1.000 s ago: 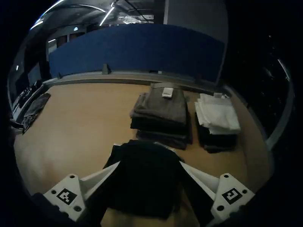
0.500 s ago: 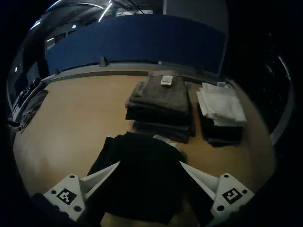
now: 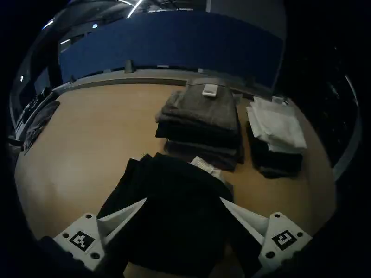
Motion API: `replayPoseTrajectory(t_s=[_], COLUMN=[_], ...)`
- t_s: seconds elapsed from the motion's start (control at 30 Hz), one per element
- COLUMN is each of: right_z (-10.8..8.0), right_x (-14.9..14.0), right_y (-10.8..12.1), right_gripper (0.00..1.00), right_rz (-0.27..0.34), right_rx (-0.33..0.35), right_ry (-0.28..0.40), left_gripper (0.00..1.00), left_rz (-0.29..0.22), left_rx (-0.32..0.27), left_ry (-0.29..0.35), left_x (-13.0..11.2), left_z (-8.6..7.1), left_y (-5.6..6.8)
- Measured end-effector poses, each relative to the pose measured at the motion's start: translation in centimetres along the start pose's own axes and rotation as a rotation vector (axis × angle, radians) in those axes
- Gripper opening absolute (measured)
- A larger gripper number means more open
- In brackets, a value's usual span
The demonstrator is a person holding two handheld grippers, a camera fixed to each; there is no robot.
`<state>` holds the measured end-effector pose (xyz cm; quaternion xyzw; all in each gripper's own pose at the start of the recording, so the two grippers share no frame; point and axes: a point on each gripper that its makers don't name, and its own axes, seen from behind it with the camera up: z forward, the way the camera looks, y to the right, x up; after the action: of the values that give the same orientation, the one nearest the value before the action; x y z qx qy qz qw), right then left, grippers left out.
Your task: Fold towel
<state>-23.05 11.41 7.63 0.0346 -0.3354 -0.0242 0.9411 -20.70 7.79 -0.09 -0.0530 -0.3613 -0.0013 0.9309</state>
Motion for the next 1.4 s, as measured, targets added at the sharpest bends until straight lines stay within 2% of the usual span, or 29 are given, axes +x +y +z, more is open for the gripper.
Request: replayPoseTrajectory(t_s=[0.37, 0.57, 0.77, 1.17, 1.4], right_z=[-3.5, -5.2, -6.4, -4.6, -4.6], right_x=[1.9, 0.6, -1.9, -6.2, -6.0], right_y=[-0.3, -1.0, -2.2, -1.9, -1.9], right_gripper=[1.00, 1.00, 1.00, 1.00, 1.00], right_rz=[0.010, 0.012, 0.012, 0.014, 0.007], right_rx=[-0.013, -0.021, -0.028, -0.031, -0.024], right_ry=[0.079, 0.083, 0.067, -0.014, -0.017], left_gripper=[0.91, 0.91, 0.91, 0.91, 0.91], left_rz=[0.000, 0.000, -0.004, 0.003, -0.004], left_rx=[-0.006, -0.011, -0.009, -0.007, -0.002], left_ry=[0.011, 0.012, 0.009, 0.011, 0.012], left_x=[0.7, 0.6, 0.3, 0.4, 0.3], left_z=[-0.2, -0.1, 0.0, -0.2, -0.2], left_y=[0.3, 0.6, 0.5, 0.3, 0.0])
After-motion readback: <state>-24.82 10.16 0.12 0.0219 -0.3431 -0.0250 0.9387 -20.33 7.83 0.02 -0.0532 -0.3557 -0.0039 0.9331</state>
